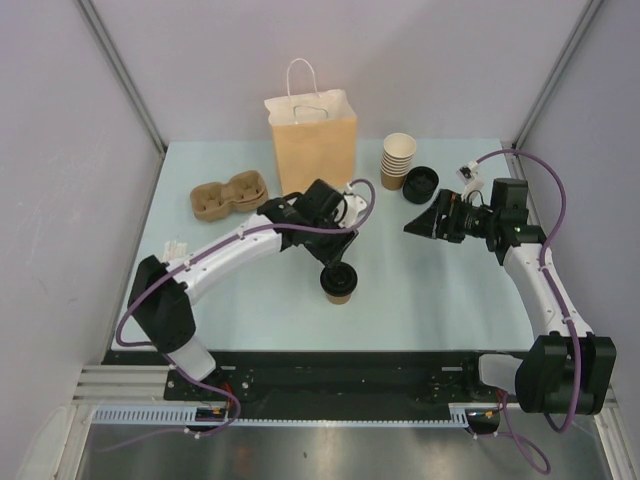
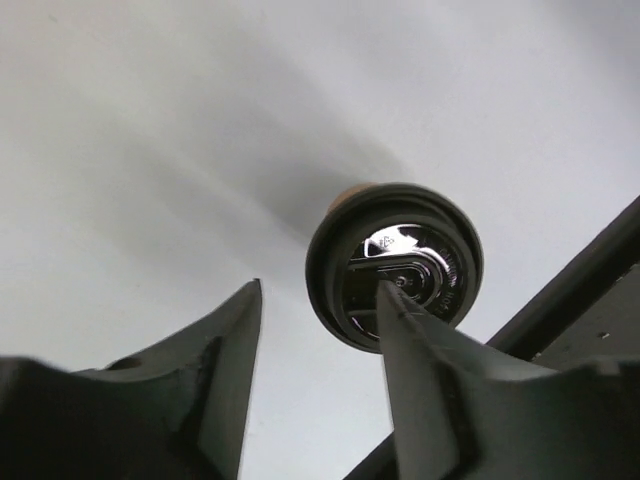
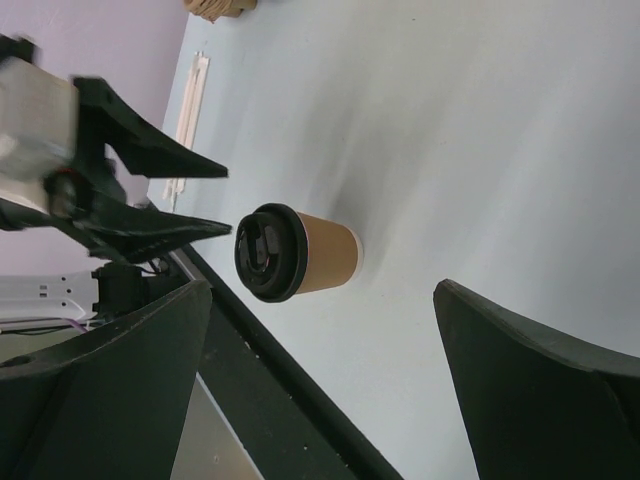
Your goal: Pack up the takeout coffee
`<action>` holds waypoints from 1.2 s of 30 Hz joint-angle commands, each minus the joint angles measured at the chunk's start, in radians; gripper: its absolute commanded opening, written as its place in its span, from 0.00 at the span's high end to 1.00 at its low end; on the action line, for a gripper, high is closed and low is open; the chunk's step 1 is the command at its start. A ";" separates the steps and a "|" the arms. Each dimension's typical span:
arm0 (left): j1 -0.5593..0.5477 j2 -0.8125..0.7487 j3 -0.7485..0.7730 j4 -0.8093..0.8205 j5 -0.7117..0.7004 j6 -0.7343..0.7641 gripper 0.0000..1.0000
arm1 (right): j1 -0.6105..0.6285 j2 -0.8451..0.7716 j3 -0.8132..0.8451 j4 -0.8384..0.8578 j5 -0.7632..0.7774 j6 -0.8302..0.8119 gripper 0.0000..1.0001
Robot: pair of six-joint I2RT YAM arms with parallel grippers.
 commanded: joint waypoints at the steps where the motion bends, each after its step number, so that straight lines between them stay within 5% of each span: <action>1: 0.072 -0.171 0.104 0.020 0.027 0.036 0.28 | -0.003 -0.032 0.002 0.052 -0.038 0.010 0.00; 4: 0.116 -0.311 0.049 0.101 0.070 0.054 0.01 | -0.003 -0.028 0.008 0.083 -0.096 0.026 0.00; 15: 0.365 -0.612 -0.269 0.215 0.491 -0.128 0.01 | 0.297 0.109 0.019 0.204 -0.202 0.138 0.04; 19: 0.504 -0.637 -0.383 0.307 0.659 -0.257 0.01 | 0.387 0.221 0.019 0.302 -0.242 0.239 0.30; 25: 0.557 -0.663 -0.469 0.379 0.691 -0.305 0.00 | 0.467 0.374 0.020 0.491 -0.308 0.401 0.60; 36: 0.563 -0.626 -0.463 0.390 0.679 -0.314 0.01 | 0.527 0.495 0.019 0.466 -0.294 0.366 0.81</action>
